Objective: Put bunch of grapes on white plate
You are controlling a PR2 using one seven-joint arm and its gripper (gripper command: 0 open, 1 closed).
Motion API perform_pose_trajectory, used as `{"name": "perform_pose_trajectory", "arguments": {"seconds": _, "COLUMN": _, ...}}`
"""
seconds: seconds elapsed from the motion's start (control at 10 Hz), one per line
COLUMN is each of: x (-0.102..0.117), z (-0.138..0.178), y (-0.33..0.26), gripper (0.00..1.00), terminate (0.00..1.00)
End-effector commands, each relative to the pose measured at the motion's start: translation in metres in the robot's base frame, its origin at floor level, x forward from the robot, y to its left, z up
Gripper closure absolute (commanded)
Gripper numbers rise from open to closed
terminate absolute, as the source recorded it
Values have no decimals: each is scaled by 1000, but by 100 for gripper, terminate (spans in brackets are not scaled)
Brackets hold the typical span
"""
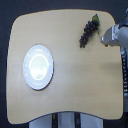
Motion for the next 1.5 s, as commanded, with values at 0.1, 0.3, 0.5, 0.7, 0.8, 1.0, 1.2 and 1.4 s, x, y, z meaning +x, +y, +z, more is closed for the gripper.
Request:
{"name": "perform_pose_trajectory", "arguments": {"seconds": 0.1, "x": 12, "z": -5, "y": 8, "gripper": 0, "terminate": 0}}
{"name": "perform_pose_trajectory", "arguments": {"seconds": 0.3, "x": 31, "z": -11, "y": 29, "gripper": 0, "terminate": 0}}
{"name": "perform_pose_trajectory", "arguments": {"seconds": 0.5, "x": 57, "z": -17, "y": 50, "gripper": 0, "terminate": 0}}
{"name": "perform_pose_trajectory", "arguments": {"seconds": 0.7, "x": 80, "z": -25, "y": 62, "gripper": 0, "terminate": 0}}
{"name": "perform_pose_trajectory", "arguments": {"seconds": 0.8, "x": 94, "z": -32, "y": 66, "gripper": 0, "terminate": 0}}
{"name": "perform_pose_trajectory", "arguments": {"seconds": 1.0, "x": 108, "z": -42, "y": 66, "gripper": 0, "terminate": 0}}
{"name": "perform_pose_trajectory", "arguments": {"seconds": 1.2, "x": 117, "z": -63, "y": 74, "gripper": 0, "terminate": 0}}
{"name": "perform_pose_trajectory", "arguments": {"seconds": 1.4, "x": 122, "z": -83, "y": 88, "gripper": 0, "terminate": 0}}
